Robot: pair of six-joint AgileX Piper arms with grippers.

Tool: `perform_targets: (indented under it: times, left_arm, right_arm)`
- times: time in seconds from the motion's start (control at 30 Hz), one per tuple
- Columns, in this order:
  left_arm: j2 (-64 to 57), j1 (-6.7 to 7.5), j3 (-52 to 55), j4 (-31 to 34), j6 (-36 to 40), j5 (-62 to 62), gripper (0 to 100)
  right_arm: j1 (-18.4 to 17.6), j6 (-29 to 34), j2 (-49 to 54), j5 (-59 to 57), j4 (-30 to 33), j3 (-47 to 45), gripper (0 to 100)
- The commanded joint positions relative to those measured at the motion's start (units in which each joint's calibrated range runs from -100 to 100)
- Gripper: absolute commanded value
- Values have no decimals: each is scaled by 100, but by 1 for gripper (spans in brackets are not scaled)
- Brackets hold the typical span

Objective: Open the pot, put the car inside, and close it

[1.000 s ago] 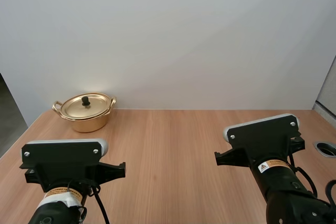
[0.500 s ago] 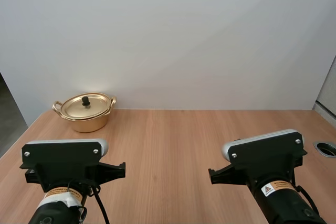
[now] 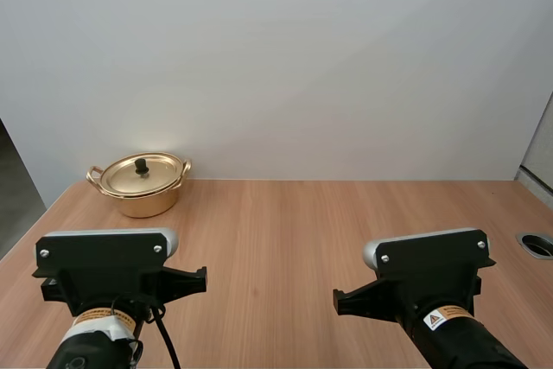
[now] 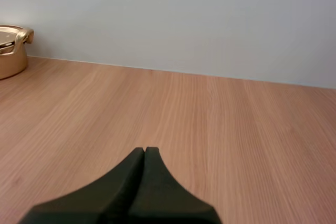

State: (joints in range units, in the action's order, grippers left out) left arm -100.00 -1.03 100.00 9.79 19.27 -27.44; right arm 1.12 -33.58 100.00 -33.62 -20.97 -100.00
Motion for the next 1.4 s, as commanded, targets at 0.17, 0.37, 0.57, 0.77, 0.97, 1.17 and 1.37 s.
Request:
perform_targets:
  times: [0.17,0.37,0.57,0.77,0.97,1.17,1.37]
  left_arm:
    - [0,-4,0,0,0,6,0]
    - [0,-4,0,0,0,6,0]
    - [0,-4,0,0,0,6,0]
    - [0,-4,0,0,0,6,0]
    - [0,-4,0,0,0,6,0]
    - [0,-4,0,0,0,6,0]
    - [0,-4,0,0,0,6,0]
  right_arm:
    - [-59,1790,0,211,1643,0,0]
    - [-65,1841,0,234,1916,0,0]
    - [-65,1841,0,331,2038,0,0]
    - [-65,1904,0,768,1737,0,0]
    - [-65,2255,0,344,1820,0,0]
    - [-95,2279,0,243,2020,0,0]
    - [-125,2279,0,243,2053,0,0]
